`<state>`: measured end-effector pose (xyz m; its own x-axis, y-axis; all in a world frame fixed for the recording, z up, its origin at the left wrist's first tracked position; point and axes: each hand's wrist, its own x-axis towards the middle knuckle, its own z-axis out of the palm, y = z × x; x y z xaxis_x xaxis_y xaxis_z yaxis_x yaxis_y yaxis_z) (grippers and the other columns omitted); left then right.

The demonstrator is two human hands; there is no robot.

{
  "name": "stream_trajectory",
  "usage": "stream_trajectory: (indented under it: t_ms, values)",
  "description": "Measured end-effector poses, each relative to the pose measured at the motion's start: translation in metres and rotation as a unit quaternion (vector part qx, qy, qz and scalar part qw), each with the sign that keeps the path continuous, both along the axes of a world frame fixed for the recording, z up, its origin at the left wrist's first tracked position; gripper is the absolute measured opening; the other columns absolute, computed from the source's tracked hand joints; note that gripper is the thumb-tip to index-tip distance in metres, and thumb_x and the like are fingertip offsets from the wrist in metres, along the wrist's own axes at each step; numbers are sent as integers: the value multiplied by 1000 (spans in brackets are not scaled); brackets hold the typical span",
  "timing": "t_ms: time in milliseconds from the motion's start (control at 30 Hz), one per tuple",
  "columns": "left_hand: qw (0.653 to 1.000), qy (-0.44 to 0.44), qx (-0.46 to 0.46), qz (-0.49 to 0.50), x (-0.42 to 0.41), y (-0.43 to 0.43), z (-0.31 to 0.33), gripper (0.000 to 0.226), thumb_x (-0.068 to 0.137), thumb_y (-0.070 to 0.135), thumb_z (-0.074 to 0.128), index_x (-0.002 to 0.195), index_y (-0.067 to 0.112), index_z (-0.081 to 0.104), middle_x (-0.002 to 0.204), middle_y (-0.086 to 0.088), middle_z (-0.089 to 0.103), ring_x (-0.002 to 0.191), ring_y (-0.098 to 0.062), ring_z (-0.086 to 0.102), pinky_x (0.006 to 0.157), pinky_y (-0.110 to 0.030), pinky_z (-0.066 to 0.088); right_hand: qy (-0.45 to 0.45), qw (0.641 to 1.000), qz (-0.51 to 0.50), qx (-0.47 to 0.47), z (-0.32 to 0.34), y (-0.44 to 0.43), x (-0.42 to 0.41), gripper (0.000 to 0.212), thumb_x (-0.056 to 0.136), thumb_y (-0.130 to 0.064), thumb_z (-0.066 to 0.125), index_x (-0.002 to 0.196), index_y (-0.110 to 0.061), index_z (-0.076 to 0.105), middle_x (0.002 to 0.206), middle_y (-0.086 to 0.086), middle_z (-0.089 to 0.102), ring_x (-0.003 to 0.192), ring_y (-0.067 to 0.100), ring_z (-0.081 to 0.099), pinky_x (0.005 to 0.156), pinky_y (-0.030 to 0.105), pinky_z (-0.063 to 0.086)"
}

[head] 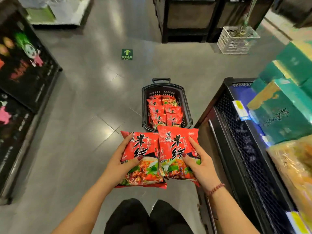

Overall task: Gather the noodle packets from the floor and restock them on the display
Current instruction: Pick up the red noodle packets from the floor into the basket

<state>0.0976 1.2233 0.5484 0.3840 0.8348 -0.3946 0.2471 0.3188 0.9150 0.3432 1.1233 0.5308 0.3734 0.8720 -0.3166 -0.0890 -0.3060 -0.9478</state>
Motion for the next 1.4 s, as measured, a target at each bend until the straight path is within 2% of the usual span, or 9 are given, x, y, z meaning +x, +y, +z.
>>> stream_trajectory:
  t_ms: [200,600,733,833,967,1100,1233,1333,1400]
  values:
    - [1000,6,-9,-4,50,95,-25,70,85,22,72,122,64,30,114,28,44,99,-5,60,60,-16,54,17,1000,-16,-11,-17,93,44,58,89,-8,66,126,-50,51,143,-6,48,117,19,61,86,43,57]
    - [996,36,-77,-40,141,276,-96,71,82,22,75,126,62,35,123,23,46,107,-10,61,75,-26,58,41,991,-55,-112,-72,261,134,57,88,-9,65,116,-56,49,134,-1,54,107,19,64,80,40,59]
    - [994,45,-96,-9,171,303,-148,70,84,13,74,129,54,40,126,15,50,108,-12,61,76,-27,59,42,987,-48,-149,-124,297,162,57,88,-8,65,123,-49,46,131,-4,53,106,11,62,75,27,58]
    - [994,51,-99,20,194,313,-197,68,85,6,72,130,47,41,122,15,51,104,-7,61,68,-17,55,36,984,-46,-166,-177,318,179,58,88,-7,66,127,-45,47,136,-2,52,115,14,58,84,33,57]
    - [992,80,-97,30,215,324,-275,69,84,2,72,128,48,44,123,18,51,107,-4,59,74,-19,56,30,982,-47,-181,-251,336,197,58,88,-3,65,131,-38,47,136,-1,52,110,10,60,74,22,56]
    - [987,114,-106,27,224,331,-342,73,84,1,72,131,49,45,117,26,54,100,12,59,76,-16,55,-1,980,-15,-199,-319,345,210,59,87,-4,66,131,-39,49,139,-2,52,121,15,56,95,35,52]
    - [984,163,-72,3,231,332,-385,75,85,2,70,132,51,38,115,33,47,95,31,46,76,-1,44,-66,969,30,-236,-367,349,213,62,88,-5,66,142,-29,45,144,-9,45,127,6,46,84,3,44]
    - [983,181,-42,3,231,325,-411,81,85,4,71,132,59,36,126,18,51,108,18,50,94,-19,47,-75,966,45,-241,-391,346,211,62,89,3,61,144,-19,43,147,-6,38,102,-20,54,71,-3,41]
    - [976,218,-14,-21,232,320,-418,83,87,11,71,136,63,29,125,7,51,110,2,51,96,-28,43,-120,960,71,-243,-399,344,208,62,90,2,60,145,-17,39,148,-2,36,98,-22,52,76,-4,38]
